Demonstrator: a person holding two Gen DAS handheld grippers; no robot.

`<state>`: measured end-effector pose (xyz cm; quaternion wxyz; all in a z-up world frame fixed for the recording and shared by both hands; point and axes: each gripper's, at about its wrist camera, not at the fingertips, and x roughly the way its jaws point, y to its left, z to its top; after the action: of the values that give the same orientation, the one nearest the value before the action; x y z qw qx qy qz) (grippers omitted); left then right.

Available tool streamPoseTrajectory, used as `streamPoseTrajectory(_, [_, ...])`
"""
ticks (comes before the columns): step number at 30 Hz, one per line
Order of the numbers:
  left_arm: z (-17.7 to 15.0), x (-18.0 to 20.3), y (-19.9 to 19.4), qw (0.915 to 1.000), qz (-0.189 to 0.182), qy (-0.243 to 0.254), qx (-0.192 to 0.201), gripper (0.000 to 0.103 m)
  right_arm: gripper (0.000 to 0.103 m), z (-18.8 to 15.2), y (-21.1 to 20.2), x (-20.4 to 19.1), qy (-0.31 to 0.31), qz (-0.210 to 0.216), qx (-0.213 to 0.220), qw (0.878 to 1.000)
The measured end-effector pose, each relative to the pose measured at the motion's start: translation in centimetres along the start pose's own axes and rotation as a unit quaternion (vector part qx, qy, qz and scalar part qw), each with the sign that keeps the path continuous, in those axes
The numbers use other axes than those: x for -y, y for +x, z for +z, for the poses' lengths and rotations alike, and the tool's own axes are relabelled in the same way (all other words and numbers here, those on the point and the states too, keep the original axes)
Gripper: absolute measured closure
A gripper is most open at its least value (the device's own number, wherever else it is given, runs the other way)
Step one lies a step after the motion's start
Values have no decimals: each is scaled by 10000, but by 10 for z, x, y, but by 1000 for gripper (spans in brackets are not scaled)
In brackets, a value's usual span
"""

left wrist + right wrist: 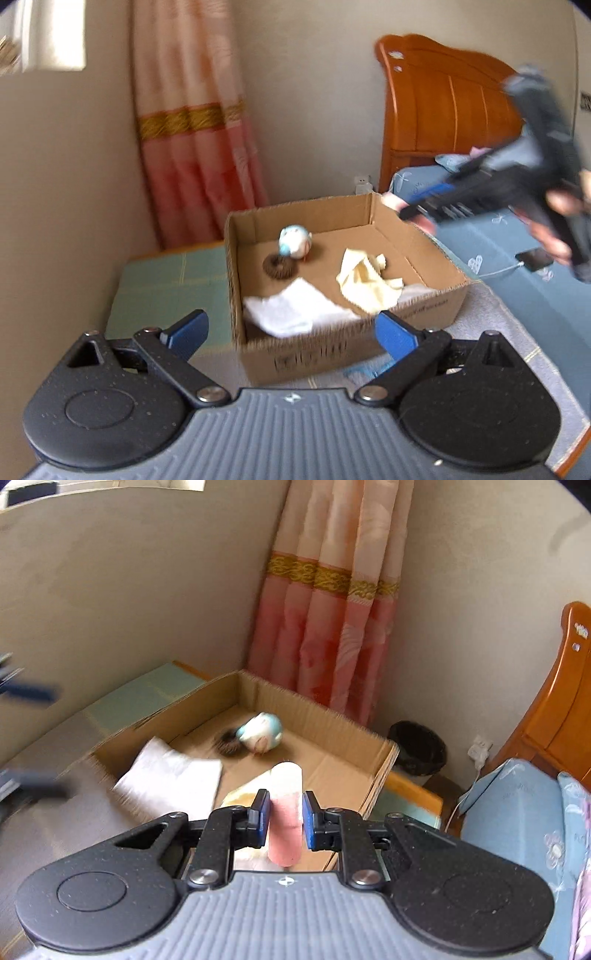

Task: Organize soft objects
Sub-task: 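Lower the pink strip into the box and open the right gripper, then move both open grippers back toward the items on the blanket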

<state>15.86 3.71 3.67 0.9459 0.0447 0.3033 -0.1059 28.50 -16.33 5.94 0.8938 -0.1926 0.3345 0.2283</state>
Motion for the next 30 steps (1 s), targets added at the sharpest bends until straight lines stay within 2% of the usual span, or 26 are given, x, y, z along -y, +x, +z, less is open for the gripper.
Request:
streamPoseTrajectory(1, [-4,-1,-1,10000,-17,-54,-8,6,80,7,9,1,23,-43,-24,10000])
streamPoseTrajectory(2, [-8,-3,-2,10000,-27,-50,-48,5,75,14,18,3,38,-98,-19,9999])
streamPoseTrajectory(3, [-11,-4,-3,10000,3,-15,-72,5,55,20,26,4,66,-137,11,9999])
streamPoseTrajectory(4, [-13,-5,-4,9999,73,14,-72,5,42,24,33,5,107,-148,-3,9998])
streamPoseTrajectory(5, [-15,-6,-5,9999,148,26,-72,5,20,27,40,7,160,-213,-13,9996])
streamPoseTrajectory(6, [-17,-7,-6,9998,189,27,-74,5,7,28,44,8,217,-311,49,9993])
streamPoseTrajectory(7, [-19,-8,-7,9998,212,14,-67,5,4,28,45,8,282,-343,111,9990])
streamPoseTrajectory(11, [-23,-14,-10,9997,226,-54,-64,5,1,22,36,8,591,-249,164,9978])
streamPoseTrajectory(20, [-31,-15,-17,9994,330,-110,-6,1,0,-2,-8,-13,623,-432,144,9970])
streamPoseTrajectory(30, [-41,-14,-21,9988,478,-66,-26,1,0,-61,-16,-35,1438,-490,-227,9881])
